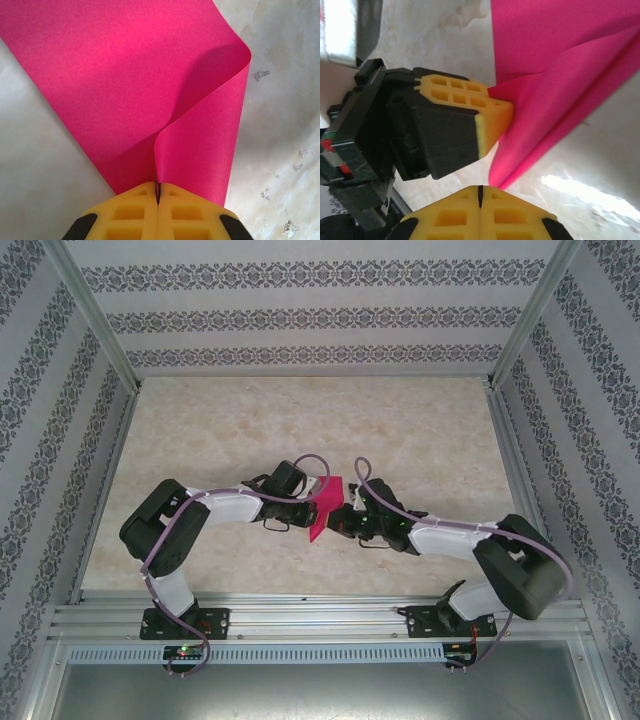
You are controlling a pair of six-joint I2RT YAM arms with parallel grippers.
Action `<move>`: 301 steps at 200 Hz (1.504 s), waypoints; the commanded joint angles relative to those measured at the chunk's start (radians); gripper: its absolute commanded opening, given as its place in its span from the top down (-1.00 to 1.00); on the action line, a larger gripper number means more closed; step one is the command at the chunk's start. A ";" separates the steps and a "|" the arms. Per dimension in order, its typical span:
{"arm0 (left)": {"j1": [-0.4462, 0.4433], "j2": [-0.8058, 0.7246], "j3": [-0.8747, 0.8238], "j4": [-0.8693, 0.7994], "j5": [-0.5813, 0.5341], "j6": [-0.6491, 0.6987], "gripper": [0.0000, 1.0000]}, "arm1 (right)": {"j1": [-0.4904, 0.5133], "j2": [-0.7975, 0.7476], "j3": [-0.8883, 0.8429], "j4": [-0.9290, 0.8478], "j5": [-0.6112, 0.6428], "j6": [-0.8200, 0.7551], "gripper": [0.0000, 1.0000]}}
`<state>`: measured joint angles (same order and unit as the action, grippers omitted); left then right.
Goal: Fold a paper plane with a square sheet of paper (pick it up from the middle)
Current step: Third fold the triangle at the center of the table.
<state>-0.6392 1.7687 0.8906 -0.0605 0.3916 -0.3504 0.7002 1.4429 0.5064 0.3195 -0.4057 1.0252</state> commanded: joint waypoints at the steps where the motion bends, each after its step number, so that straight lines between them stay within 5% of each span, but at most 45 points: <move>1: 0.015 0.040 -0.018 -0.023 -0.016 -0.019 0.96 | 0.038 0.099 0.027 0.144 0.004 0.075 1.00; 44: 0.017 0.038 -0.024 -0.037 -0.028 -0.010 0.96 | 0.075 0.229 0.027 0.295 -0.020 0.150 1.00; 131: 0.018 0.043 -0.026 -0.043 -0.028 -0.001 0.96 | 0.087 0.268 0.013 0.277 -0.007 0.166 1.00; 201: 0.018 0.055 -0.016 -0.033 0.021 0.011 0.95 | 0.103 0.096 -0.005 0.121 0.058 0.107 0.99; 301: 0.018 0.070 0.001 -0.052 0.033 0.026 0.95 | 0.110 0.211 0.035 0.135 0.043 0.117 0.99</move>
<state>-0.6277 1.7863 0.8978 -0.0433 0.4305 -0.3477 0.8143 1.6314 0.5335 0.4629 -0.3809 1.1530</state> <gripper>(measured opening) 0.059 0.055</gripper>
